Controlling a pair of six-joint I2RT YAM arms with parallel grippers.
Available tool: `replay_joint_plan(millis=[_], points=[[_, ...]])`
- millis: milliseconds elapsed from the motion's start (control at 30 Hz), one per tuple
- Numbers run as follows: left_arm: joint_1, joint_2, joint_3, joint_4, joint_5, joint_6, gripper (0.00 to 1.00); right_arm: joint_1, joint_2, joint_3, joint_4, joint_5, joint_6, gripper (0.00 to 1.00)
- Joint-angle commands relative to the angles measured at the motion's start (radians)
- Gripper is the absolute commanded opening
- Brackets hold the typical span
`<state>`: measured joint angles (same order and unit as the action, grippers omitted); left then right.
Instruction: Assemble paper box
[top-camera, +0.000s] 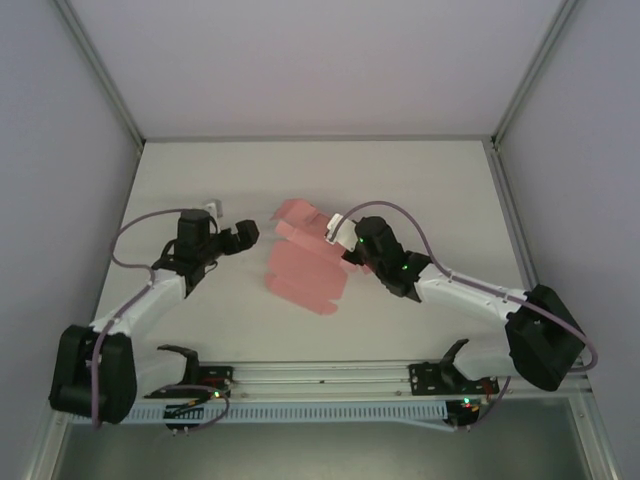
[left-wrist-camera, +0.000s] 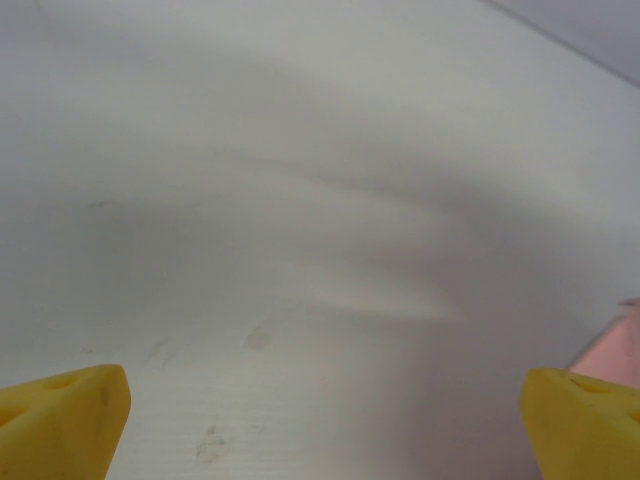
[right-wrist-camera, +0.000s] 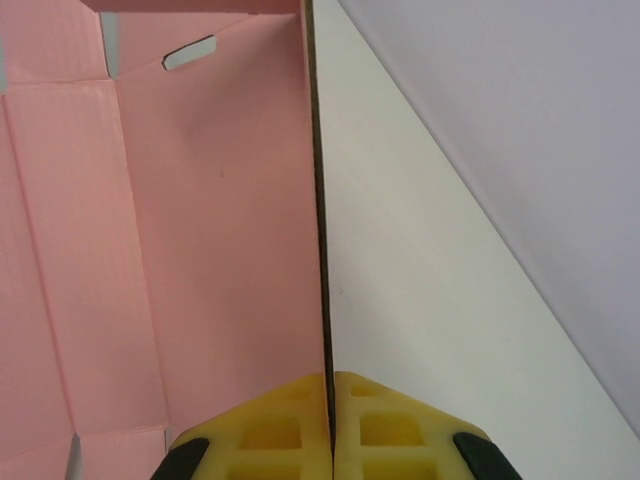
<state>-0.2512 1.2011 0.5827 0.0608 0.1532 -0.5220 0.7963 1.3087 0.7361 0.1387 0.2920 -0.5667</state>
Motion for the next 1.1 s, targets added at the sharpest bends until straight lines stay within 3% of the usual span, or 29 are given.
replay_joint_plan(millis=[0,67,267,500,833,1067], points=[[0.029,0.100,-0.027,0.188,0.191,-0.004,1.00,-0.012,-0.025,-0.010,0.031,-0.033,0.022,0.01],[0.035,0.151,-0.016,0.248,0.265,-0.005,1.00,-0.017,-0.028,-0.010,0.027,-0.046,0.033,0.01],[0.034,0.248,0.009,0.280,0.350,0.016,1.00,-0.033,-0.044,-0.021,0.036,-0.076,0.065,0.01],[0.031,0.272,-0.051,0.457,0.466,-0.010,1.00,-0.036,-0.048,-0.019,0.023,-0.122,0.090,0.01],[0.026,0.292,-0.050,0.536,0.482,-0.018,1.00,-0.037,-0.064,-0.031,0.017,-0.129,0.115,0.02],[-0.005,0.351,-0.005,0.562,0.559,0.003,1.00,-0.037,-0.049,-0.026,0.005,-0.158,0.123,0.02]])
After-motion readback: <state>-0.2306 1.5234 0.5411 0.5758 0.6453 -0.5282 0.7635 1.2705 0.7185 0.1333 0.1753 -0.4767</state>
